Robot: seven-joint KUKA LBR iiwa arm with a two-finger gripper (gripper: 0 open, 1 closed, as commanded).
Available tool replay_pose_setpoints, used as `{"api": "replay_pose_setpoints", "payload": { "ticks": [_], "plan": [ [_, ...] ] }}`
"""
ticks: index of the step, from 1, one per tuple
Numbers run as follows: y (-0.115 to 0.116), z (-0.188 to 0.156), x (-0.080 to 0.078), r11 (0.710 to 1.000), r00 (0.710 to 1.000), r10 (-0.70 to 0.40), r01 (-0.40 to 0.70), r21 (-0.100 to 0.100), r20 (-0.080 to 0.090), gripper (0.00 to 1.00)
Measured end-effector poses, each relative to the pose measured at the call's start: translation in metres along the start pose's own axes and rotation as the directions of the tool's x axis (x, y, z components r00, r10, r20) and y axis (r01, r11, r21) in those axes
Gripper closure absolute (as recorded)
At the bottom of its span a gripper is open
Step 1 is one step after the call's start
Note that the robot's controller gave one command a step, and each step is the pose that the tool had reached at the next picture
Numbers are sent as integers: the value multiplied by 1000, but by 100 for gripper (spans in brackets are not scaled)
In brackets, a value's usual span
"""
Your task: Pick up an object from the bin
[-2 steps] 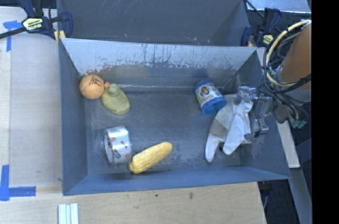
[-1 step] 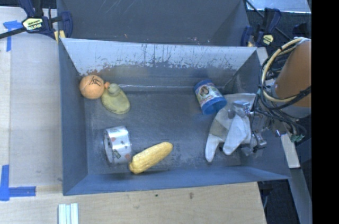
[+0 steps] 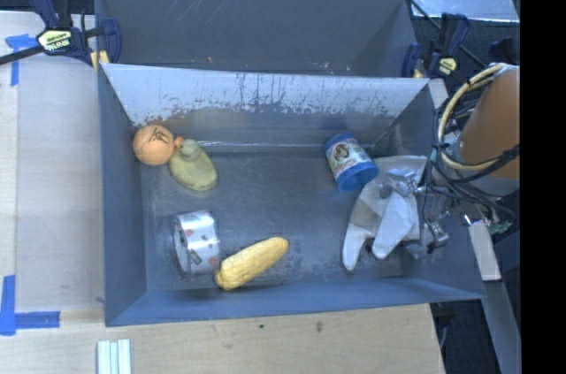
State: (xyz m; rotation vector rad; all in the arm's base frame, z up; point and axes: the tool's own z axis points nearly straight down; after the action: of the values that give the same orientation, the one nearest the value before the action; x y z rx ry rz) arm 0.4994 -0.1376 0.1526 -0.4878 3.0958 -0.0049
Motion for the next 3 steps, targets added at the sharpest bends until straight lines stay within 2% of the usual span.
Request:
{"api": "replay_pose_setpoints", "payload": {
  "ticks": [1, 2, 3],
  "plan": [
    [-4, 66, -21, 984, 984, -179, 179, 3, 3, 0],
    [-7, 80, -30, 957, 957, -291, 291, 8, 12, 100],
    [-7, 80, -30, 957, 957, -291, 291, 8, 11, 100]
  ]
}}
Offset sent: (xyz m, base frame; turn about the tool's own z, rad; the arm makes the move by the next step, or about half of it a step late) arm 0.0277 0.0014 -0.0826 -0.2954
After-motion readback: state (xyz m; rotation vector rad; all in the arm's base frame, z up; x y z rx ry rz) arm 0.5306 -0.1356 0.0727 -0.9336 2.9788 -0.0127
